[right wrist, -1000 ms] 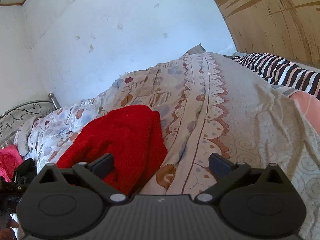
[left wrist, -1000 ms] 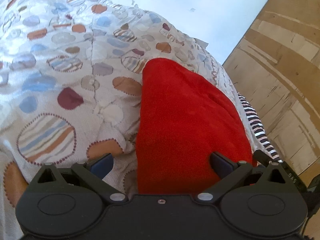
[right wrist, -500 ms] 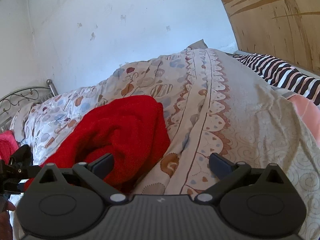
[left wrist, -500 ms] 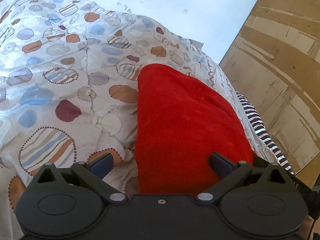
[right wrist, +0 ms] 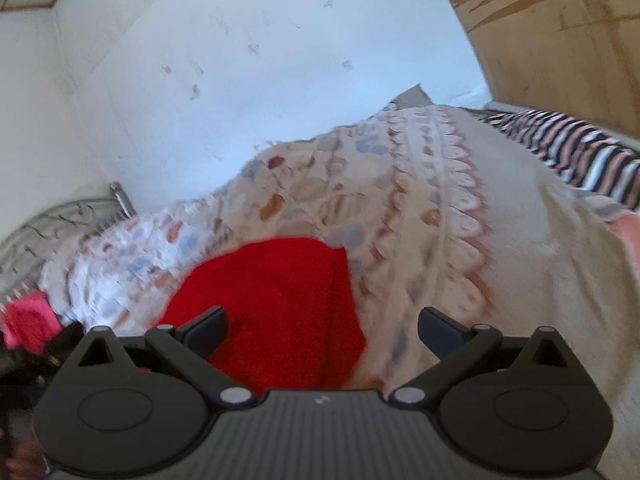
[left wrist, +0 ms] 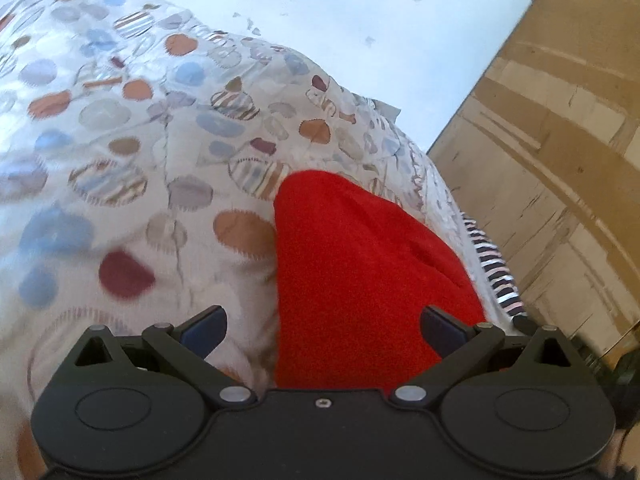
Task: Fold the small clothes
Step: 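Grasp the red sweater bundle edge with both grippers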
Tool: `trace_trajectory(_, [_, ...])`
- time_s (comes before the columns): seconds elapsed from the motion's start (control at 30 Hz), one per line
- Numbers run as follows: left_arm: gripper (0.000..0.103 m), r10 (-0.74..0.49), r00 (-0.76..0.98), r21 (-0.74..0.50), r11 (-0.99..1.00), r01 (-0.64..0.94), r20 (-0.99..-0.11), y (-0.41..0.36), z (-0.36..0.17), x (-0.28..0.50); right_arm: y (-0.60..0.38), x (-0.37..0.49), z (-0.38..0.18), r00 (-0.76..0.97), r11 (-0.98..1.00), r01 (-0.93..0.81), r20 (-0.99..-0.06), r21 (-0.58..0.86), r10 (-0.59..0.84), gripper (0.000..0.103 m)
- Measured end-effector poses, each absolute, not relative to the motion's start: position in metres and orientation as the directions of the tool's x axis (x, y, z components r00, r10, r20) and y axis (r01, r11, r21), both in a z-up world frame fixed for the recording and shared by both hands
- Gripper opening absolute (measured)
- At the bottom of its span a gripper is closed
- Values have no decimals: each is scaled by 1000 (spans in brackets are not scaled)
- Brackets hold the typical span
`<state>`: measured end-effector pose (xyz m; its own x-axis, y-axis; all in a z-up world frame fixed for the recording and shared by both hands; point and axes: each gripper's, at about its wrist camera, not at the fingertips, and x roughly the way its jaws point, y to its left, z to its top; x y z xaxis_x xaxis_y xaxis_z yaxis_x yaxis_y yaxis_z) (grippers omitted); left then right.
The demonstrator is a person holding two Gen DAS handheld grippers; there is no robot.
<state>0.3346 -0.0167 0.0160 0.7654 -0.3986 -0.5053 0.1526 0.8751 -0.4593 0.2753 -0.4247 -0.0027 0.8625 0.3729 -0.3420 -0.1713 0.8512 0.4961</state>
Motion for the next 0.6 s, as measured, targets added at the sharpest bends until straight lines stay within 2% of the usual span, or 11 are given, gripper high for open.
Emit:
trace_trajectory(0.2, [102,-430,709,-444,877,183,-558,-19,1,387,-430,353,-15,802,819,-193,-393,540,449,102])
trace_trajectory(0.33, [102,-466,679,-474,859,194,-567,-19,-9,406,-434,382,-37,731,749,-207,-409,629,546,93])
trace_trajectory(0.43, [102,-480,657,-474,856,206,-582,-23,-14,417,-429,386,-42,722,759,-227,-418,611,552,89])
trace_trajectory(0.47, [102,-480,651,-467,859,211,-588,-25,-15,420,-429,386,-43,719,755,-235,-413,613,559,86])
trace_trajectory(0.53, [102,-482,644,-459,860,221,-593,-28,-15,423,-428,387,-46,704,729,-262,-391,633,593,63])
trace_trajectory(0.6, [101,-489,644,-461,857,229,-588,-30,-14,425,-426,385,-45,704,727,-281,-380,626,600,55])
